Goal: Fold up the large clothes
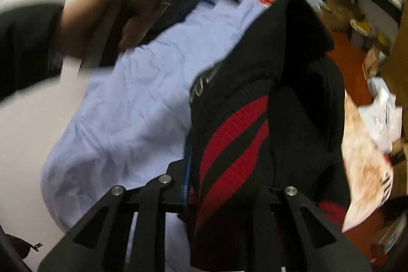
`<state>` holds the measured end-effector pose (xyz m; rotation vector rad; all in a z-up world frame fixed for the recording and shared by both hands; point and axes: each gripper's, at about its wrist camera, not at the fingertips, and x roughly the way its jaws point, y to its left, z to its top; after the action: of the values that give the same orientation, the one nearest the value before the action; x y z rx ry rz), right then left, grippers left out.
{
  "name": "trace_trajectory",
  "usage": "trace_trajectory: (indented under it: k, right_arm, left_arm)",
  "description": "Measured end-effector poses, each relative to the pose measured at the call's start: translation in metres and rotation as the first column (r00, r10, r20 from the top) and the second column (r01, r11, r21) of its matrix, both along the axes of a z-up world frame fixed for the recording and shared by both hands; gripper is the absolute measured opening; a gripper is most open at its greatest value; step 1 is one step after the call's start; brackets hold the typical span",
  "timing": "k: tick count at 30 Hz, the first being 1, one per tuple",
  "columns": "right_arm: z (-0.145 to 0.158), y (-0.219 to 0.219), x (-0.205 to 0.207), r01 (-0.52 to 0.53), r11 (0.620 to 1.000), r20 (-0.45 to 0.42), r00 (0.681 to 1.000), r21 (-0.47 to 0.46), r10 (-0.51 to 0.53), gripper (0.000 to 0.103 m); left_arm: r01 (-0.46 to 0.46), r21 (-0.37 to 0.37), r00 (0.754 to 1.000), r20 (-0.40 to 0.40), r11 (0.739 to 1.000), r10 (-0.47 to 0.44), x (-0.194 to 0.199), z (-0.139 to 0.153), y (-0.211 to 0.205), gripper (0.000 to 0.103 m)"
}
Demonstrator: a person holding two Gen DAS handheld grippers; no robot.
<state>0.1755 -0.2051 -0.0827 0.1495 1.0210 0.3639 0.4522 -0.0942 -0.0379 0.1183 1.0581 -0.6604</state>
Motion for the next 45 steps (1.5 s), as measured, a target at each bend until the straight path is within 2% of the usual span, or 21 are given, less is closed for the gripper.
trace_trajectory:
  k: [2, 4, 7, 9, 12, 14, 16, 18, 20, 23, 25, 27, 30, 33, 35, 37, 40, 43, 45]
  right_arm:
    - [-0.017, -0.01, -0.006, 0.016, 1.0, -0.029, 0.999, 0.002, -0.016, 0.017]
    - [-0.028, -0.016, -0.02, 0.007, 1.0, -0.057, 0.998, 0.02, -0.005, 0.017]
    - [-0.032, -0.028, -0.03, -0.036, 0.998, -0.089, 0.995, 0.058, 0.041, 0.018]
    - [-0.018, -0.048, -0.038, -0.038, 0.992, -0.093, 0.994, 0.124, 0.05, 0.021]
    - [0.006, -0.077, -0.044, -0.039, 0.979, -0.102, 0.993, 0.198, 0.06, 0.025]
    - [0.02, -0.105, -0.039, -0.022, 0.968, -0.141, 0.988, 0.251, 0.059, 0.028]
    - [0.039, -0.132, -0.024, 0.014, 0.959, -0.112, 0.994, 0.282, 0.018, 0.037]
    - [0.053, -0.15, 0.001, 0.033, 0.951, -0.095, 0.996, 0.307, -0.004, 0.037]
    - [0.057, -0.165, 0.036, 0.049, 0.962, -0.083, 0.996, 0.27, -0.028, 0.038]
    - [0.033, -0.173, 0.085, 0.063, 0.96, -0.163, 0.987, 0.274, -0.018, 0.035]
    - [0.0, -0.17, 0.123, 0.077, 0.962, -0.256, 0.967, 0.262, -0.008, 0.012]
    - [-0.026, -0.163, 0.144, 0.056, 0.978, -0.321, 0.947, 0.2, 0.011, 0.0]
    - [-0.076, -0.145, 0.149, 0.021, 0.993, -0.446, 0.895, 0.113, 0.032, 0.0]
    - [-0.12, -0.14, 0.144, 0.035, 0.993, -0.54, 0.841, 0.11, 0.03, 0.0]
    - [-0.142, -0.132, 0.145, 0.034, 0.994, -0.56, 0.828, 0.104, 0.031, 0.0]
    - [-0.154, -0.123, 0.149, 0.023, 0.996, -0.566, 0.824, 0.089, 0.032, 0.0]
    - [-0.162, -0.127, 0.159, 0.053, 0.989, -0.602, 0.797, 0.139, 0.042, 0.0]
    - [-0.155, -0.128, 0.158, 0.016, 0.989, -0.599, 0.797, 0.147, 0.076, 0.0]
    - [-0.147, -0.13, 0.159, 0.016, 0.989, -0.597, 0.799, 0.144, 0.074, 0.0]
  left_arm:
    - [0.053, 0.027, 0.997, -0.052, 0.998, -0.052, 0.005, -0.019, -0.027, 0.049]
    - [0.111, 0.008, 0.986, -0.125, 0.994, -0.109, 0.0, -0.039, -0.05, 0.049]
    - [0.17, -0.02, 0.968, -0.185, 0.985, -0.171, -0.024, -0.061, -0.066, 0.044]
    - [0.195, -0.007, 0.957, -0.217, 0.981, -0.192, -0.037, -0.076, -0.074, 0.044]
    - [0.232, 0.05, 0.95, -0.227, 0.971, -0.216, -0.068, -0.099, -0.082, 0.044]
    - [0.239, 0.065, 0.949, -0.228, 0.969, -0.219, -0.085, -0.105, -0.085, 0.044]
    - [0.254, 0.098, 0.951, -0.208, 0.962, -0.23, -0.102, -0.115, -0.089, 0.044]
    - [0.244, 0.107, 0.955, -0.202, 0.964, -0.219, -0.114, -0.123, -0.089, 0.044]
    - [0.199, 0.099, 0.965, -0.196, 0.975, -0.177, -0.124, -0.127, -0.085, 0.044]
    - [0.138, 0.088, 0.975, -0.186, 0.986, -0.12, -0.134, -0.133, -0.08, 0.044]
    - [0.124, 0.094, 0.979, -0.174, 0.988, -0.107, -0.143, -0.132, -0.081, 0.044]
    - [0.114, 0.09, 0.98, -0.173, 0.989, -0.097, -0.149, -0.13, -0.078, 0.044]
    - [0.093, 0.091, 0.978, -0.194, 0.992, -0.074, -0.158, -0.128, -0.07, 0.044]
    - [0.061, 0.075, 0.964, -0.263, 0.995, -0.039, -0.162, -0.135, -0.061, 0.043]
    - [0.033, 0.073, 0.95, -0.311, 0.997, -0.009, -0.16, -0.146, -0.058, 0.042]
    - [0.01, 0.082, 0.946, -0.323, 0.997, 0.017, -0.157, -0.157, -0.056, 0.042]
    - [-0.008, 0.079, 0.944, -0.329, 0.997, 0.033, -0.15, -0.161, -0.055, 0.042]
    - [-0.016, 0.069, 0.944, -0.327, 0.997, 0.038, -0.146, -0.146, -0.053, 0.04]
    - [-0.022, 0.035, 0.947, -0.32, 0.999, 0.032, -0.148, -0.126, -0.05, 0.04]
